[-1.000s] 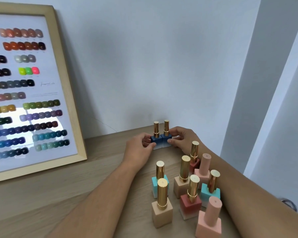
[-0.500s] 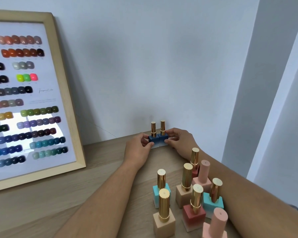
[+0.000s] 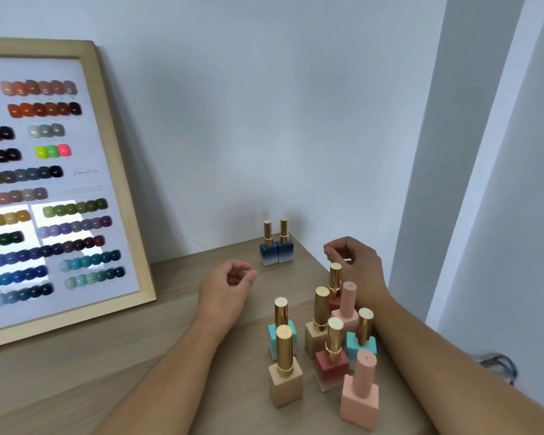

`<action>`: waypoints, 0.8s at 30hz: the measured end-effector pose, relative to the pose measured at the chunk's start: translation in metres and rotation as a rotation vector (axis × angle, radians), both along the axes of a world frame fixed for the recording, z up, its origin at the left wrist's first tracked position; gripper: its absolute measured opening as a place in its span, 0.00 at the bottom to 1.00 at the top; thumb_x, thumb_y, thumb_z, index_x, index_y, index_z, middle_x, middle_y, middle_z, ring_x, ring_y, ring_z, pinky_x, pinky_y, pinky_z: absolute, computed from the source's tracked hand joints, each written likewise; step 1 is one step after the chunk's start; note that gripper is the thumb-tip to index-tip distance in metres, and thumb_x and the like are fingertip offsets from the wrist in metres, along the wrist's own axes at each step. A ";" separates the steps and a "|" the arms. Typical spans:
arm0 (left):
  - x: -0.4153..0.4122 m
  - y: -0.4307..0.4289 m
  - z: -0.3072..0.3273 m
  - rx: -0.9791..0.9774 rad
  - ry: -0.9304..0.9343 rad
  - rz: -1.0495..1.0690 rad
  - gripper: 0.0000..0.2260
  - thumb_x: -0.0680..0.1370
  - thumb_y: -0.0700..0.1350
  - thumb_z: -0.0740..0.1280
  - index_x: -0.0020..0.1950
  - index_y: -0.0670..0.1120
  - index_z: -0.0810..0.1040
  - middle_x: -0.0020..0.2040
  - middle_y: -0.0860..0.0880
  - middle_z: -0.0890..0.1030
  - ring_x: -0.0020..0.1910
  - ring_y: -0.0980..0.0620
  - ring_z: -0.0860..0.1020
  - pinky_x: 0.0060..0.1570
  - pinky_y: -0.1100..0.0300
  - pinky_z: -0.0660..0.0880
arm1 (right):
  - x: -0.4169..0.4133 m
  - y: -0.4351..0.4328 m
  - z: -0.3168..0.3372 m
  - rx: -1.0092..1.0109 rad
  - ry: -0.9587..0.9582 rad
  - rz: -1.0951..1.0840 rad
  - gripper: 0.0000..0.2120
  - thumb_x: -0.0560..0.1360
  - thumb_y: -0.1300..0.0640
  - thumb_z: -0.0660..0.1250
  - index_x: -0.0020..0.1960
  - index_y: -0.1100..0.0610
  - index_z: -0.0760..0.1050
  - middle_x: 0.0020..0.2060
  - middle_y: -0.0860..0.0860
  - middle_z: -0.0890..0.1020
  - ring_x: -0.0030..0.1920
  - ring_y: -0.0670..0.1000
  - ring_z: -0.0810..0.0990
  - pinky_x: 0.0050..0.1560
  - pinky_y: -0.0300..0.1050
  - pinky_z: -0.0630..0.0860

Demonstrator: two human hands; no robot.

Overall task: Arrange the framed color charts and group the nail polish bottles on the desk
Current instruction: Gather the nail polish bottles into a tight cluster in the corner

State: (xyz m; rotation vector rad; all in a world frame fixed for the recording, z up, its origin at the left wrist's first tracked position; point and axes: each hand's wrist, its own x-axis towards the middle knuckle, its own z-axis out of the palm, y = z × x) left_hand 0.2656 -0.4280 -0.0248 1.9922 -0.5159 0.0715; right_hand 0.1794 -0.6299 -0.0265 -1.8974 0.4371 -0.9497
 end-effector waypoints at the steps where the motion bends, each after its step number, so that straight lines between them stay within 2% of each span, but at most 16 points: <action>1: -0.009 0.008 0.000 -0.010 0.011 -0.009 0.06 0.75 0.47 0.67 0.52 0.52 0.76 0.45 0.55 0.78 0.44 0.60 0.75 0.37 0.69 0.68 | -0.011 0.002 0.001 0.007 -0.009 -0.014 0.08 0.73 0.58 0.68 0.38 0.47 0.78 0.36 0.41 0.82 0.39 0.38 0.79 0.40 0.33 0.72; 3: -0.026 0.023 0.001 -0.028 0.014 -0.027 0.05 0.75 0.47 0.67 0.50 0.53 0.76 0.45 0.55 0.78 0.45 0.59 0.75 0.39 0.68 0.69 | -0.032 0.005 0.003 0.022 -0.022 -0.027 0.07 0.73 0.58 0.68 0.38 0.47 0.78 0.37 0.42 0.83 0.40 0.41 0.79 0.43 0.39 0.75; 6: -0.048 0.043 0.000 -0.069 0.011 -0.056 0.04 0.74 0.47 0.68 0.48 0.54 0.78 0.44 0.54 0.79 0.45 0.58 0.76 0.40 0.67 0.70 | -0.064 0.011 0.006 0.055 -0.016 -0.015 0.04 0.73 0.59 0.68 0.41 0.52 0.80 0.38 0.46 0.83 0.43 0.49 0.81 0.49 0.53 0.79; 9: -0.069 0.060 0.000 -0.119 0.000 -0.065 0.03 0.74 0.46 0.69 0.46 0.54 0.79 0.42 0.53 0.81 0.42 0.58 0.77 0.38 0.68 0.71 | -0.094 0.020 0.006 0.068 0.003 0.004 0.04 0.73 0.58 0.68 0.41 0.52 0.80 0.37 0.46 0.83 0.42 0.49 0.81 0.50 0.59 0.79; 13: -0.093 0.076 -0.001 -0.157 -0.013 -0.130 0.03 0.73 0.44 0.70 0.43 0.52 0.80 0.40 0.51 0.81 0.37 0.60 0.76 0.36 0.71 0.72 | -0.124 0.032 0.003 0.078 0.031 0.043 0.04 0.73 0.56 0.68 0.41 0.49 0.80 0.38 0.45 0.83 0.42 0.49 0.80 0.49 0.58 0.79; 18: -0.119 0.086 0.002 -0.145 -0.056 -0.184 0.04 0.73 0.43 0.70 0.45 0.50 0.80 0.40 0.50 0.80 0.35 0.61 0.75 0.34 0.69 0.73 | -0.142 0.043 0.003 0.083 0.041 0.067 0.04 0.73 0.57 0.68 0.42 0.50 0.80 0.39 0.46 0.83 0.42 0.49 0.79 0.51 0.60 0.78; 22: -0.134 0.085 0.002 -0.088 -0.111 -0.237 0.07 0.72 0.44 0.71 0.48 0.53 0.78 0.43 0.52 0.79 0.42 0.61 0.76 0.38 0.67 0.75 | -0.154 0.051 -0.001 0.042 0.072 0.071 0.03 0.73 0.55 0.68 0.42 0.49 0.80 0.39 0.45 0.83 0.41 0.46 0.79 0.49 0.55 0.79; 24: -0.136 0.084 0.000 -0.051 -0.121 -0.244 0.09 0.72 0.45 0.71 0.50 0.55 0.76 0.45 0.55 0.78 0.44 0.60 0.76 0.41 0.66 0.75 | -0.158 0.054 -0.001 0.013 0.079 0.065 0.03 0.73 0.54 0.68 0.42 0.48 0.80 0.39 0.44 0.83 0.41 0.44 0.78 0.46 0.48 0.79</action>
